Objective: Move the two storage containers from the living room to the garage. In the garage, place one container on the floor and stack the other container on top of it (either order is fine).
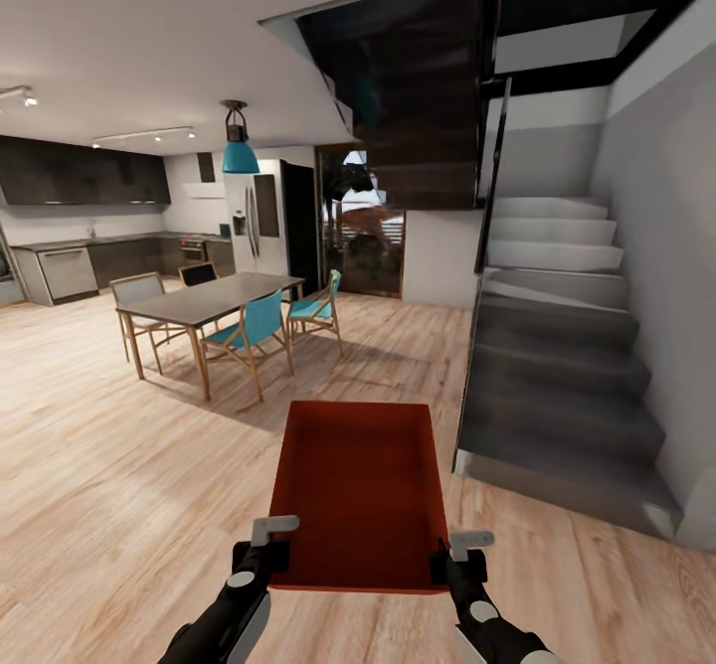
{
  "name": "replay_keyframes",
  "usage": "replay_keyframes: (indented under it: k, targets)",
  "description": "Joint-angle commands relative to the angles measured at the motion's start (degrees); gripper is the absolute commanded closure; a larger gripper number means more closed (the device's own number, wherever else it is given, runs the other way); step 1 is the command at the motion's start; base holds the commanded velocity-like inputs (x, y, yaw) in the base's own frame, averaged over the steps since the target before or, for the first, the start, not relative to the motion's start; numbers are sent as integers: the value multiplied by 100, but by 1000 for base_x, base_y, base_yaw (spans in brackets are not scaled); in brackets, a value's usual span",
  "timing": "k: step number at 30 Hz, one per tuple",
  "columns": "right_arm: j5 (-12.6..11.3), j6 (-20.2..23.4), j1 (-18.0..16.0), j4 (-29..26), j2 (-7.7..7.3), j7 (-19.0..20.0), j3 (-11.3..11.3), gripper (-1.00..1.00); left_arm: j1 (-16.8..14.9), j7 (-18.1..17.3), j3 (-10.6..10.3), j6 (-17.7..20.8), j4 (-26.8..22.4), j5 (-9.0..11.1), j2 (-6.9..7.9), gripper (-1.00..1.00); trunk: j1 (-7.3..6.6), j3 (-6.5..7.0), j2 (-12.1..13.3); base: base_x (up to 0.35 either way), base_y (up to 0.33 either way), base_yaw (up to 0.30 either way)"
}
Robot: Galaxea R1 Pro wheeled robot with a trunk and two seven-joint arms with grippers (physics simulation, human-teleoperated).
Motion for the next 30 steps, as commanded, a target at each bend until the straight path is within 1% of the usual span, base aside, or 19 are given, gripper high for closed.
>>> replay_keyframes:
  k: [1, 26, 30]
  targets:
    - [-2, -287, -12, -9, -3, -93, -97, 100, 2, 226, -34, 33, 6, 98, 30, 100, 1, -4, -6, 0, 0, -230]
    - [-14, -285, -11, -9, -3, -93, -104, 100, 2, 226, -34, 36, -3, 90, 30, 100, 1, 108, -6, 0, 0, -231]
    - [-26, -284, -12, -9, -3, -93, -101, 100, 2, 226, -41, 41, -3, 96, 30, 100, 1, 114, -6, 105, 93, -92]
